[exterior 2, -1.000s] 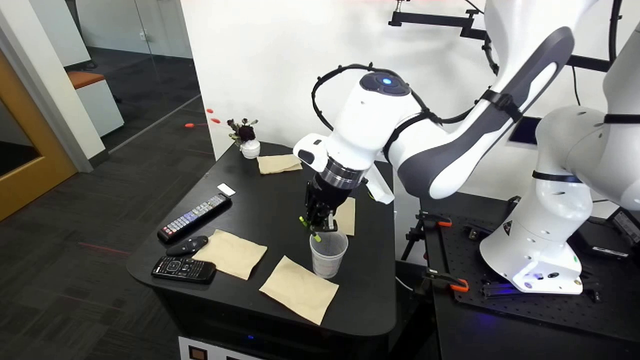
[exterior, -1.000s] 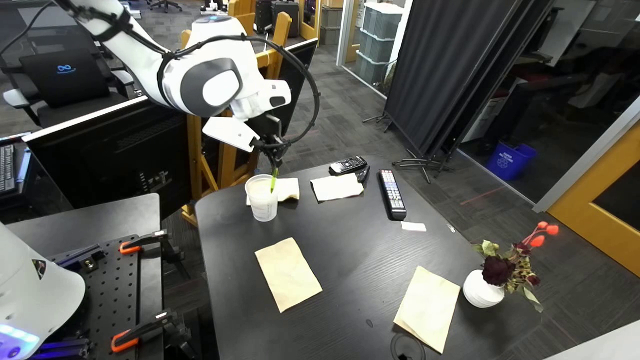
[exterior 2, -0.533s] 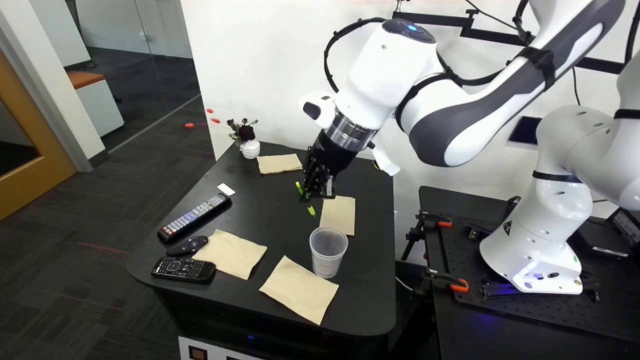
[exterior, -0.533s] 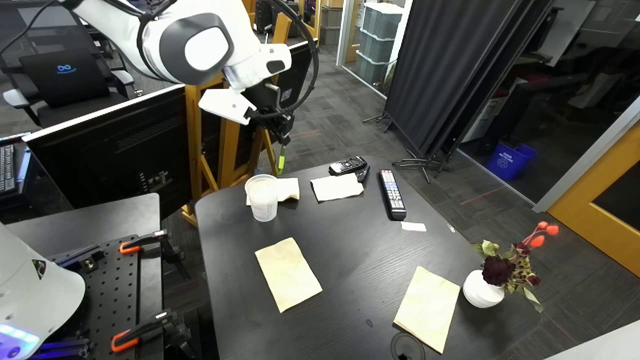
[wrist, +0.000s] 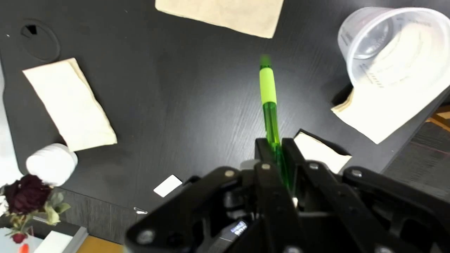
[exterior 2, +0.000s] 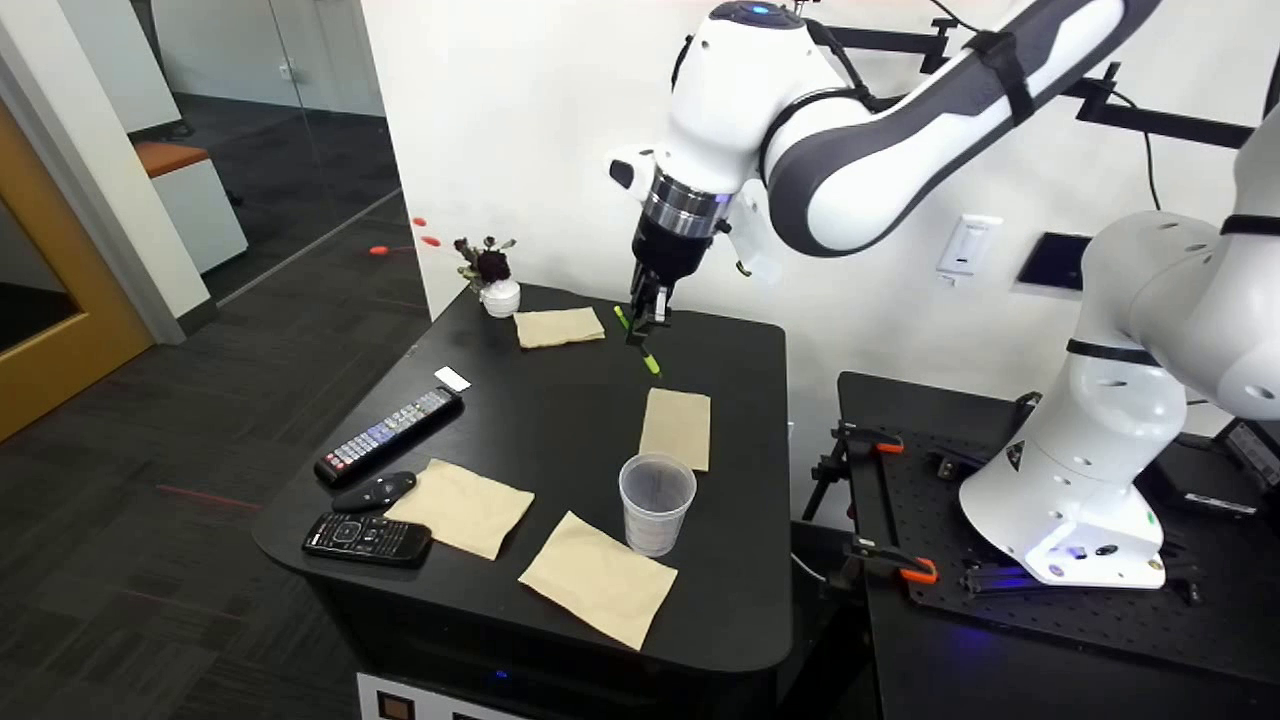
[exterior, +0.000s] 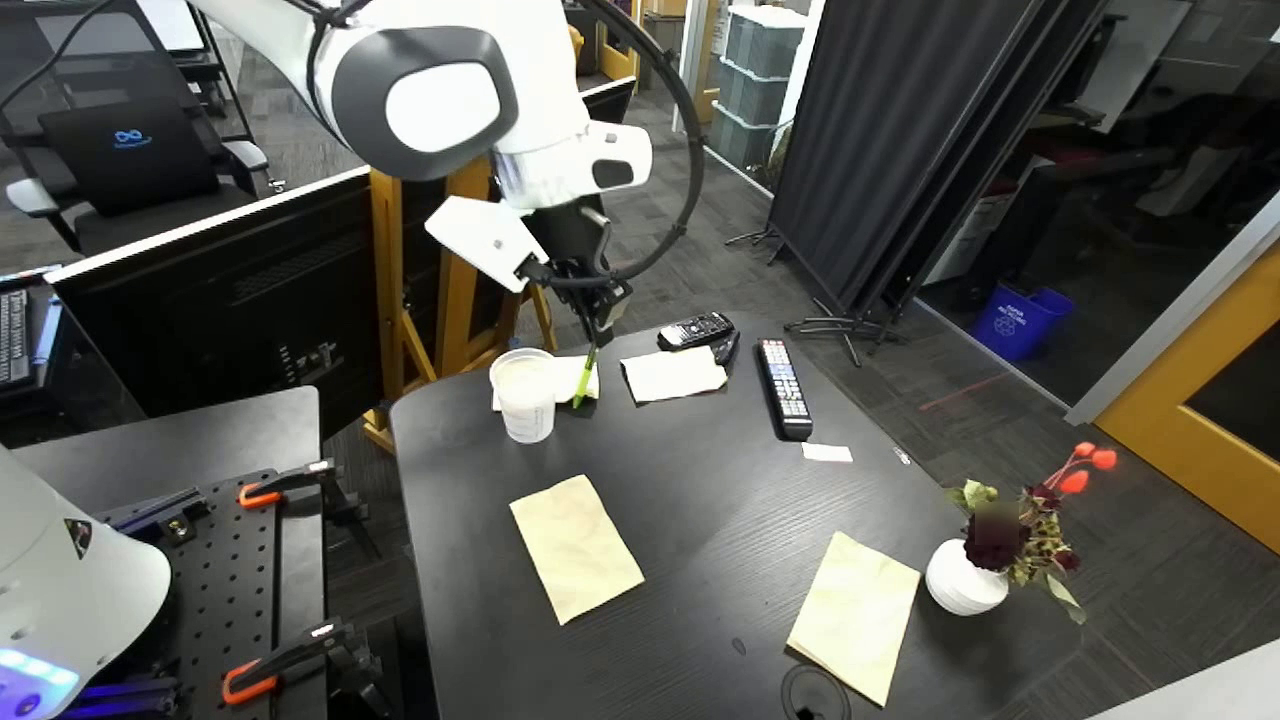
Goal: Remove the pen from the cup and place it on the table
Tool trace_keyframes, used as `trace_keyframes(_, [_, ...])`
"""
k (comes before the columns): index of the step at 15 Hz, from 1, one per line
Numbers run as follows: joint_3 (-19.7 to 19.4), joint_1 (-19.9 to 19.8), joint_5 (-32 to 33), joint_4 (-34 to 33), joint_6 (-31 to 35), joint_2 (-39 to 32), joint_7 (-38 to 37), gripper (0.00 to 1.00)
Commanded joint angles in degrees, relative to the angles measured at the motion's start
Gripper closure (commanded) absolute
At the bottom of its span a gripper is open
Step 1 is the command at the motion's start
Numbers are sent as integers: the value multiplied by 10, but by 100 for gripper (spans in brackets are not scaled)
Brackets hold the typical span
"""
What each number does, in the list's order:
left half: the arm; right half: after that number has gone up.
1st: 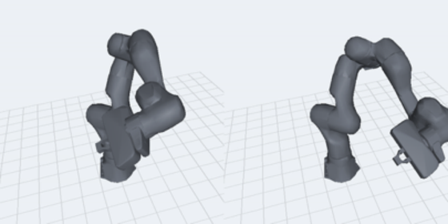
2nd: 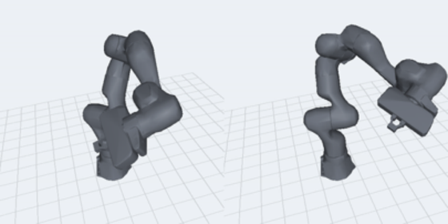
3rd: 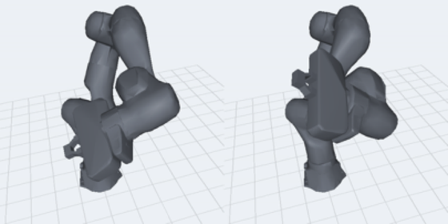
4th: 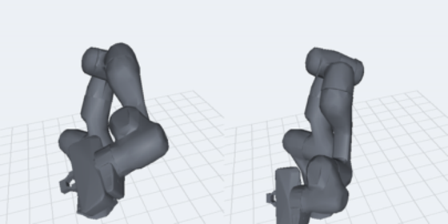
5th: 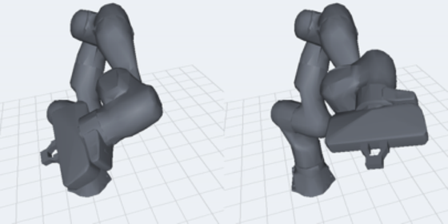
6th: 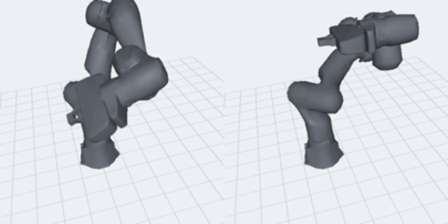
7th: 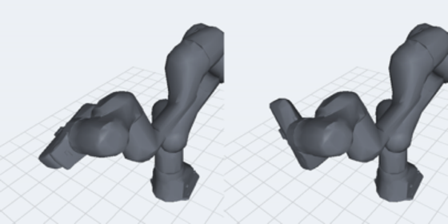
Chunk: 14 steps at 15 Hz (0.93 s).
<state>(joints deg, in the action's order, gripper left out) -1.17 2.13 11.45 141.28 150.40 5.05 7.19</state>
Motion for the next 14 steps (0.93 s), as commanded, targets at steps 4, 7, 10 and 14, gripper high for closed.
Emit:
trace_keyframes(4, [-41,-53,-20,-68,-25,-77,92,97])
trace_keyframes(7, [-51,-74,-34,-98,-26,-124,129,97])
trace_keyframes(10, [-56,-95,-25,-128,-34,-170,138,97])
trace_keyframes(14, [-69,-118,-12,-164,-52,-221,129,97])
